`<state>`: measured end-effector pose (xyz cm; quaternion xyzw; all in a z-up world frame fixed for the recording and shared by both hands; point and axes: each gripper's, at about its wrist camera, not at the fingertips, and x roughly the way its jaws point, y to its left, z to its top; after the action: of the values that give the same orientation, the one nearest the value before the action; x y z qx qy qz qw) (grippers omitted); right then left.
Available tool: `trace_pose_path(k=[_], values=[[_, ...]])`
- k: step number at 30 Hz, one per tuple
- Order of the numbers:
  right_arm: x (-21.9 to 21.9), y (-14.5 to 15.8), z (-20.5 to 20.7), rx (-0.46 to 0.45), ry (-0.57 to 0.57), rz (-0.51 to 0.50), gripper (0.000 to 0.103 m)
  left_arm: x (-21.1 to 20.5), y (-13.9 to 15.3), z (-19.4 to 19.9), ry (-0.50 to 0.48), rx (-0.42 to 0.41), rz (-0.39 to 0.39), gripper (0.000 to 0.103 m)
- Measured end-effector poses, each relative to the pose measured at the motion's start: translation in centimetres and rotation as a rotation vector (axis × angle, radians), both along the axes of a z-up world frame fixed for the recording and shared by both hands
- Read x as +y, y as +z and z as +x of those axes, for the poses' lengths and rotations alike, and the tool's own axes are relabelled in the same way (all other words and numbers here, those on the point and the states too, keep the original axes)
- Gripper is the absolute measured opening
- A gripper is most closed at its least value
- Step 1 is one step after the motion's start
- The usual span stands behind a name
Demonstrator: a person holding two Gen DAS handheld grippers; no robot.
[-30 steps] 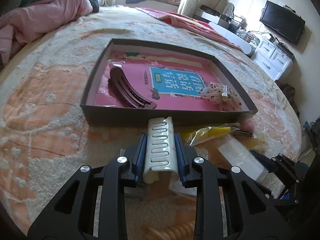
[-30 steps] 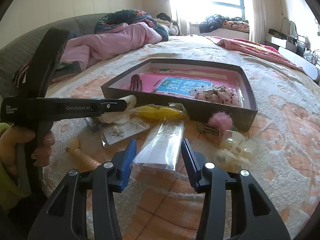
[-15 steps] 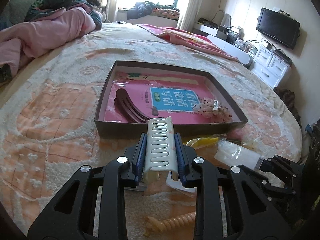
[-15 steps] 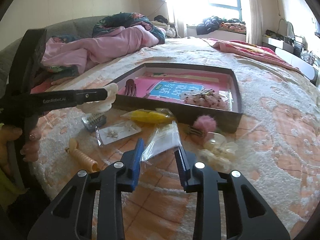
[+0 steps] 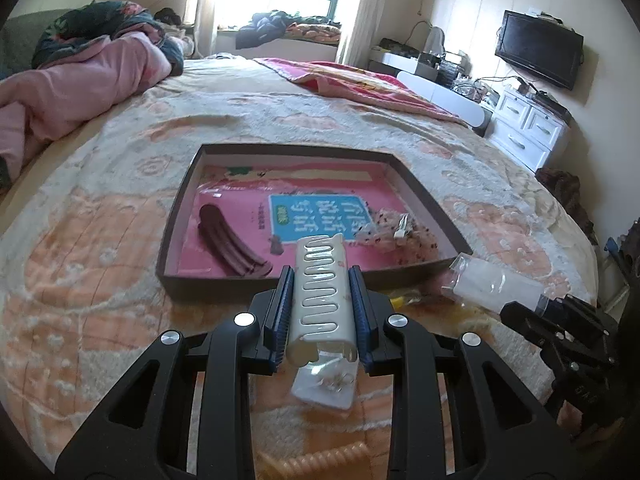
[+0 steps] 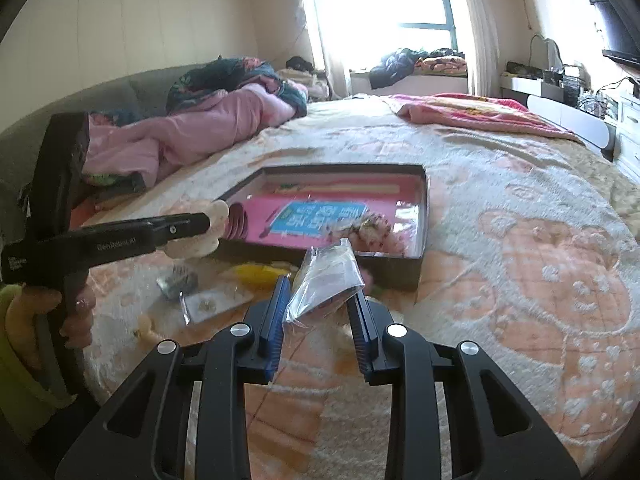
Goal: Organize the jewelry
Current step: 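Carry the white comb clip into the box while the right gripper holds a clear bag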
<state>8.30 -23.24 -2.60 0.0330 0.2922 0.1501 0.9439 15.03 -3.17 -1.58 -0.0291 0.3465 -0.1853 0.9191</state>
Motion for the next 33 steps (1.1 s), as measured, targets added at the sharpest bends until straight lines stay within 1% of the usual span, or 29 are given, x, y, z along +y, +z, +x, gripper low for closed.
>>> trace_pose_path(k=[10,17,22,33], values=[[-1.1,1.0,1.7,-0.035,-0.028,-0.008,0.028,-2.2,0.7,2.2,-0.025,-0.029,0.018,0.02],[-1.6,1.1,3.5,-0.044,-0.053,-0.027,0.028,-2.8,0.6,4.0,-0.025,-0.026,0.026,0.02],[-1.9,1.0,5.0,-0.049,-0.074,-0.042,0.028,-3.2,-0.1,5.4,-0.026,-0.014,0.037,0.02],[-2.5,0.8,8.6,-0.052,-0.099,-0.06,0.028,-2.6,-2.2,7.7,-0.014,0.032,0.037,0.02]])
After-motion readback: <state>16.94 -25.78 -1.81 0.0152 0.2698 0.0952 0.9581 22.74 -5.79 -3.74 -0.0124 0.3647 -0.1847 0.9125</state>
